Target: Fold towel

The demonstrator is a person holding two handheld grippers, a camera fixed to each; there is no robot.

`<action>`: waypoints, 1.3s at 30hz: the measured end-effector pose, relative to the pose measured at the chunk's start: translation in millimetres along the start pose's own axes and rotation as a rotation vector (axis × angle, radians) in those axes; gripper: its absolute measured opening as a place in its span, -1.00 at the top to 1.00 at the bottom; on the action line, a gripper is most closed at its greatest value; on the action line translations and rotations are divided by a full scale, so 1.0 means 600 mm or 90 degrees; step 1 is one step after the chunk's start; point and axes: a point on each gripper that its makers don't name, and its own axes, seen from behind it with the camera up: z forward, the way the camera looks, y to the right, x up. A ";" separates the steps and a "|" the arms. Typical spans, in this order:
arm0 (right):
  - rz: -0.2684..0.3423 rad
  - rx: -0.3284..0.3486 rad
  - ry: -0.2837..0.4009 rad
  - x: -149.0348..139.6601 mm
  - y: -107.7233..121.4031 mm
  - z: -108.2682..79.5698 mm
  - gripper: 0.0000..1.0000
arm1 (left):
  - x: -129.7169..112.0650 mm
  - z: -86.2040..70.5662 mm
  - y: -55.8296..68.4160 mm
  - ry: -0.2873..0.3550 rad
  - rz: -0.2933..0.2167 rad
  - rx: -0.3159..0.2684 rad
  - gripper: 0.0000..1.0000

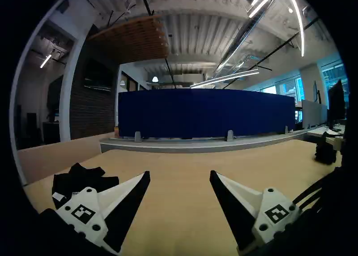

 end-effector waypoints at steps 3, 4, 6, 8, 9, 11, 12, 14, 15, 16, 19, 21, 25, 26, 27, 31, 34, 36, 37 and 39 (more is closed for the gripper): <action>-0.002 0.002 -0.002 -0.003 -0.001 0.000 -1.00 | 0.000 0.000 -0.001 0.000 0.000 0.000 -0.99; -0.003 0.002 -0.002 -0.003 -0.002 0.000 -1.00 | -0.001 0.000 -0.001 0.000 0.000 0.000 -0.99; -0.003 0.002 -0.002 -0.003 -0.002 0.000 -1.00 | -0.001 -0.001 -0.001 0.000 0.000 0.000 -0.99; -0.003 0.002 -0.002 -0.004 -0.001 0.000 -1.00 | -0.001 -0.001 -0.001 0.000 0.000 0.000 -0.99; -0.003 0.002 -0.002 -0.005 -0.001 0.000 -1.00 | -0.001 -0.001 -0.001 0.000 0.000 0.000 -0.99; -0.004 0.003 -0.001 -0.006 -0.002 0.001 -1.00 | -0.001 0.000 -0.002 0.000 0.000 0.000 -0.99; -0.004 0.003 -0.001 -0.006 -0.002 0.001 -1.00 | 0.000 0.000 -0.002 0.000 0.000 0.000 -0.99; -0.003 0.005 -0.002 -0.006 -0.004 0.002 -1.00 | 0.000 -0.001 -0.002 0.000 0.000 0.000 -0.99; -0.003 0.006 -0.002 -0.005 -0.005 0.002 -1.00 | -0.001 -0.001 -0.002 0.000 0.000 0.000 -0.99; -0.003 0.007 -0.002 -0.005 -0.007 0.003 -1.00 | -0.001 -0.001 -0.001 0.000 0.000 0.000 -0.99; -0.003 0.010 -0.002 -0.004 -0.011 0.003 -1.00 | -0.001 -0.002 -0.001 0.000 0.000 0.000 -0.99; -0.003 0.011 -0.002 -0.004 -0.012 0.004 -1.00 | 0.000 -0.002 -0.001 0.000 0.000 0.000 -0.99; -0.003 0.011 -0.002 -0.002 -0.013 0.004 -1.00 | 0.000 -0.002 -0.001 0.000 0.000 0.000 -0.99; -0.002 0.011 -0.002 -0.001 -0.013 0.004 -1.00 | 0.000 -0.002 -0.001 0.000 0.000 0.000 -0.99; -0.002 0.011 -0.002 -0.001 -0.013 0.004 -1.00 | 0.000 -0.002 -0.001 0.000 0.000 0.000 -0.99; -0.002 0.011 -0.002 -0.001 -0.013 0.004 -1.00 | 0.000 -0.002 -0.002 0.000 0.000 0.000 -0.99; -0.001 0.010 -0.003 0.000 -0.013 0.004 -1.00 | -0.001 -0.002 -0.002 0.000 0.000 0.000 -0.99; -0.001 0.010 -0.003 0.000 -0.013 0.004 -1.00 | -0.001 -0.003 -0.002 0.000 0.000 0.000 -0.99; -0.001 0.010 -0.003 0.000 -0.013 0.004 -1.00 | -0.001 -0.003 -0.002 0.000 0.000 0.000 -0.99; -0.001 0.010 -0.003 0.000 -0.013 0.005 -1.00 | -0.001 -0.003 -0.002 0.000 0.000 0.000 -0.99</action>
